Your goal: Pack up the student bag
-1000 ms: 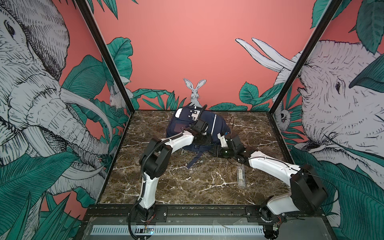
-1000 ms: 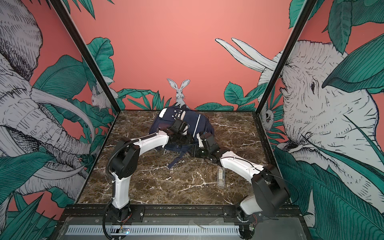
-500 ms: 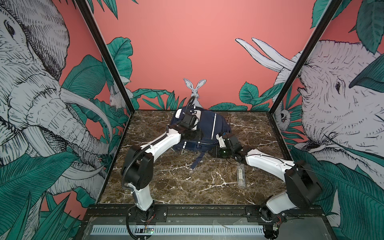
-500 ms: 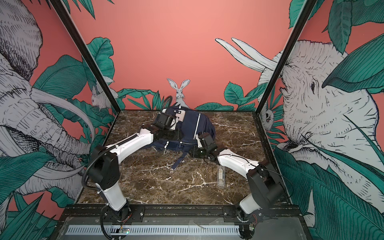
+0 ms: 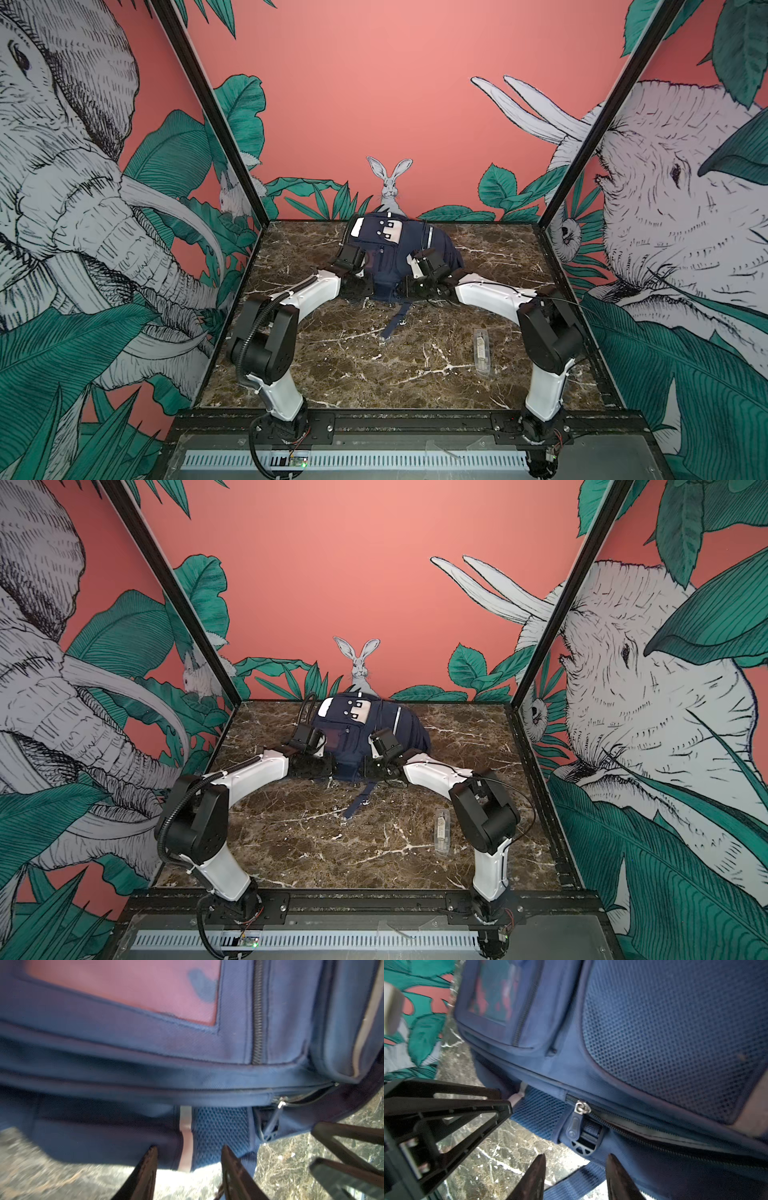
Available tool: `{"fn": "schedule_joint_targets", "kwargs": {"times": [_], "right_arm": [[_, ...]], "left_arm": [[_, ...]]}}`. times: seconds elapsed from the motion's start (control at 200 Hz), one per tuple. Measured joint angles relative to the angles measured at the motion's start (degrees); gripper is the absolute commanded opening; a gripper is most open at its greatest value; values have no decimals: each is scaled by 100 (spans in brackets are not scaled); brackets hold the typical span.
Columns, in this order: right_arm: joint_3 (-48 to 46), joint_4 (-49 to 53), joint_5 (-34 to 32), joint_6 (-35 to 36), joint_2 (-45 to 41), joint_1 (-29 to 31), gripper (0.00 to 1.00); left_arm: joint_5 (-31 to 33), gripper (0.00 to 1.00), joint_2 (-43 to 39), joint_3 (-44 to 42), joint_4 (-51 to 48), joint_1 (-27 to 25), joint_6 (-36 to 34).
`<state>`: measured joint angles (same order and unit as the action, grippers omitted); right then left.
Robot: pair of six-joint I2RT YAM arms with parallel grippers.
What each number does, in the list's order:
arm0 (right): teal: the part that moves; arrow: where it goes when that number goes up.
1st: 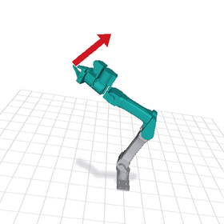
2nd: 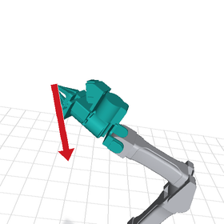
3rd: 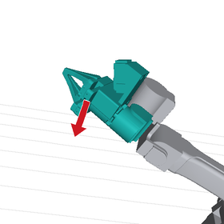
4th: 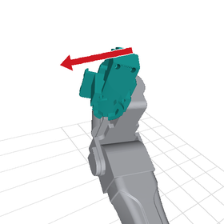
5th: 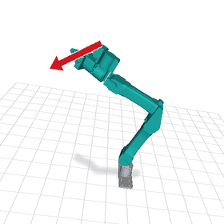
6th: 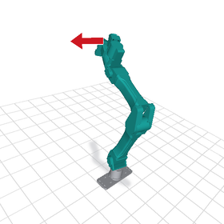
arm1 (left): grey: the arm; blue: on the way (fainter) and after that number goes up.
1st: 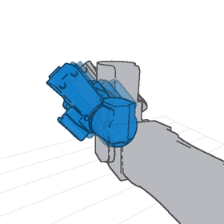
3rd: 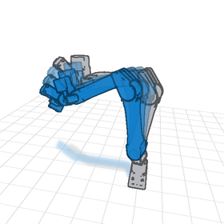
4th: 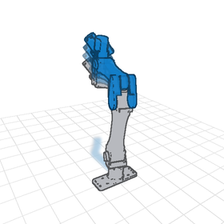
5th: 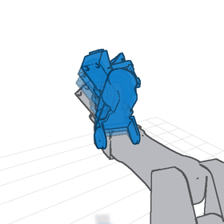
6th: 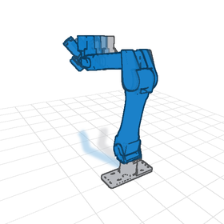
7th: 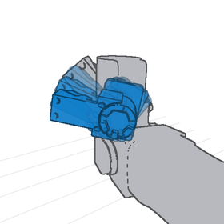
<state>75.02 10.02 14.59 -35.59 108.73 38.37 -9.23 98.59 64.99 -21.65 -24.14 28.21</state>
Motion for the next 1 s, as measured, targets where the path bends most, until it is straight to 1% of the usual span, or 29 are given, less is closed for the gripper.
{"fn": "schedule_joint_targets", "kwargs": {"times": [0.22,0.48,0.71,1.0], "right_arm": [[356,149,-94,13,385,4,46],[844,492,-463,195,719,210,45],[903,791,-911,422,787,341,43],[903,872,-1362,542,820,365,42]], "left_arm": [[-131,49,96,-177,229,-35,138],[-129,49,295,-195,341,-328,256],[-129,49,387,-195,400,-483,365],[-120,49,387,-219,411,-577,444]]}}
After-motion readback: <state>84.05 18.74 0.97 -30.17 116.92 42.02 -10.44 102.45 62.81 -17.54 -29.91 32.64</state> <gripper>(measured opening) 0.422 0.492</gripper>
